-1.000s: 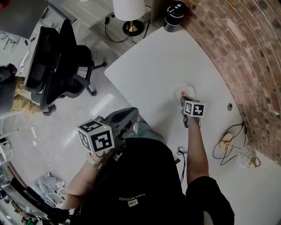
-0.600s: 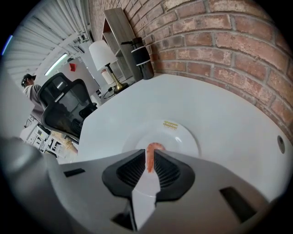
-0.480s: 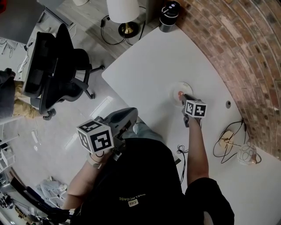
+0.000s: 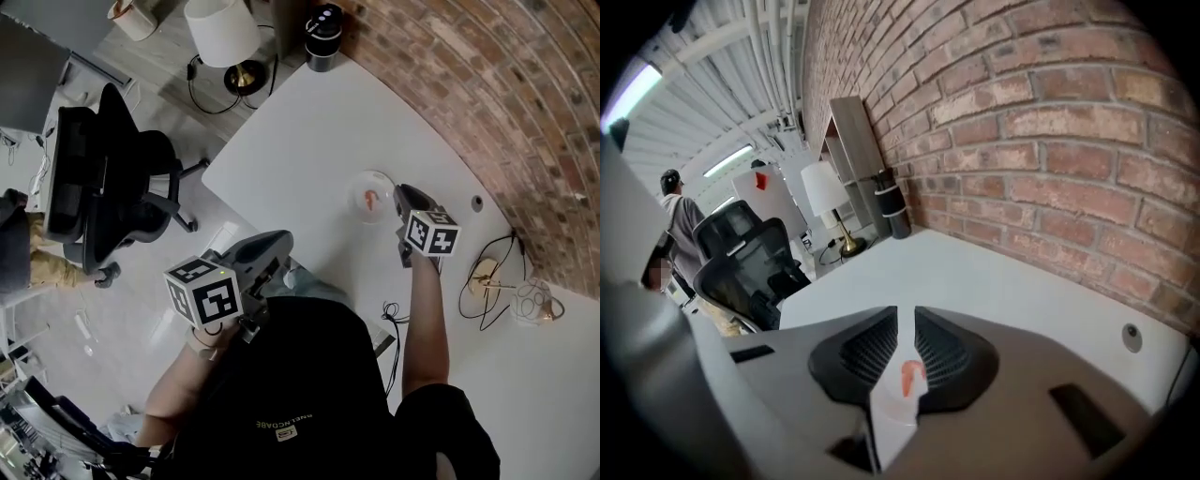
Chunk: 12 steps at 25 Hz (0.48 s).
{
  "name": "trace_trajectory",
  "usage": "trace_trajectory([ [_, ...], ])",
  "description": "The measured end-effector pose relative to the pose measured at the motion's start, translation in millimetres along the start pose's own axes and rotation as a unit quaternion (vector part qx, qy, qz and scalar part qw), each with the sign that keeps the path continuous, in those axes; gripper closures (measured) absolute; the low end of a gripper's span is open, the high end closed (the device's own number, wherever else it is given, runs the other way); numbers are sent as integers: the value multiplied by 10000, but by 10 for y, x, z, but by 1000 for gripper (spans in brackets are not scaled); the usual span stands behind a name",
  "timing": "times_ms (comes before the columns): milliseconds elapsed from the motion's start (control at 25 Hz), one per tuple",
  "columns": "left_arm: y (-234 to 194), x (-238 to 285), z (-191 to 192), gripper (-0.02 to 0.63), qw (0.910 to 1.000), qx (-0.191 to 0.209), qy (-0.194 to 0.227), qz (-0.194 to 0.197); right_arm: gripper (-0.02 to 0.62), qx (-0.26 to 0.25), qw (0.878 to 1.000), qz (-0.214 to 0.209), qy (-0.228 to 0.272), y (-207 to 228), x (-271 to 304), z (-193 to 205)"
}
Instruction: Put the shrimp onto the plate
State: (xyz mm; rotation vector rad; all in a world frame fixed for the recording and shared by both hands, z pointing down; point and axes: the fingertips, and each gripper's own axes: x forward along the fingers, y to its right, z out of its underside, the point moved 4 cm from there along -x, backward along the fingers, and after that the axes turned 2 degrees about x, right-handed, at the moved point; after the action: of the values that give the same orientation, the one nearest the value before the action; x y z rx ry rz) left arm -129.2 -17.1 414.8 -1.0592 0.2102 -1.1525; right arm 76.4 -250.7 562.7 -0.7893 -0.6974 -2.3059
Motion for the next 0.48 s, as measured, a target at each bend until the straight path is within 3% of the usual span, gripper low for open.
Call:
trace_trajectory([
  [480, 224, 379, -144, 603, 9949, 443, -584, 690, 549, 95, 9857, 214, 1670, -219, -1264, -501],
])
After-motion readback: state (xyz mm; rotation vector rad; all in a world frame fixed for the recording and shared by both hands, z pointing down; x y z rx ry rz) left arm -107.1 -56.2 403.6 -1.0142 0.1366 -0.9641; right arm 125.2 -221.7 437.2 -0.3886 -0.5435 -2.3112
